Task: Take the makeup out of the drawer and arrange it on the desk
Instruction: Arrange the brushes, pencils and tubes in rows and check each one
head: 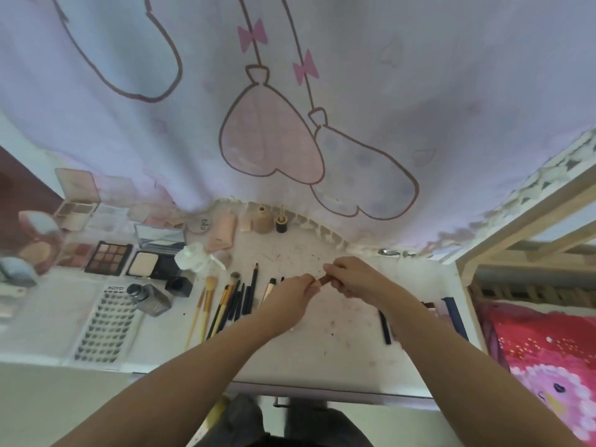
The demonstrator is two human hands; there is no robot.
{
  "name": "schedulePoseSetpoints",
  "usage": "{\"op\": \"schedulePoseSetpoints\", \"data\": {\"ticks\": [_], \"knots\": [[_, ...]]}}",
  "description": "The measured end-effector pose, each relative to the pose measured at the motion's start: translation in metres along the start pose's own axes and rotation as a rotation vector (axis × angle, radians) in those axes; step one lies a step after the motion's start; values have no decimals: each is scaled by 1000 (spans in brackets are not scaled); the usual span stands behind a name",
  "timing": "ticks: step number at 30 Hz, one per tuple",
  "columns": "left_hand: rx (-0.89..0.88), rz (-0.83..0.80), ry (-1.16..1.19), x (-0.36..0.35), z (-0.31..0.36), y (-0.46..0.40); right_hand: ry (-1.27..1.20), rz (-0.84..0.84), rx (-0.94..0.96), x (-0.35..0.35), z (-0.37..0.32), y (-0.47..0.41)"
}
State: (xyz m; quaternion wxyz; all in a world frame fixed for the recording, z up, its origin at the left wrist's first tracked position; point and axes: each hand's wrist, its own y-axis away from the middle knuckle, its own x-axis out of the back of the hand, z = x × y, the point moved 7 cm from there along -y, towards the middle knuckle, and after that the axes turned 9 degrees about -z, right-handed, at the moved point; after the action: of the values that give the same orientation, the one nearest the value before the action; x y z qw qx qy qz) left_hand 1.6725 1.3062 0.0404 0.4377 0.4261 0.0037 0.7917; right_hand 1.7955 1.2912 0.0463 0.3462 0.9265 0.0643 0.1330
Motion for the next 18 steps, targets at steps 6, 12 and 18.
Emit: {"op": "schedulePoseSetpoints", "data": {"ticks": [6, 12, 18], "knots": [[-50, -8, 94, 32, -24, 21, 79, -38, 219, -25, -31, 23], [-150, 12, -30, 45, -21, 29, 335, -36, 27, -29, -40, 29], [-158, 7, -45, 44, -22, 31, 81, -135, 51, -28, -31, 34]]}}
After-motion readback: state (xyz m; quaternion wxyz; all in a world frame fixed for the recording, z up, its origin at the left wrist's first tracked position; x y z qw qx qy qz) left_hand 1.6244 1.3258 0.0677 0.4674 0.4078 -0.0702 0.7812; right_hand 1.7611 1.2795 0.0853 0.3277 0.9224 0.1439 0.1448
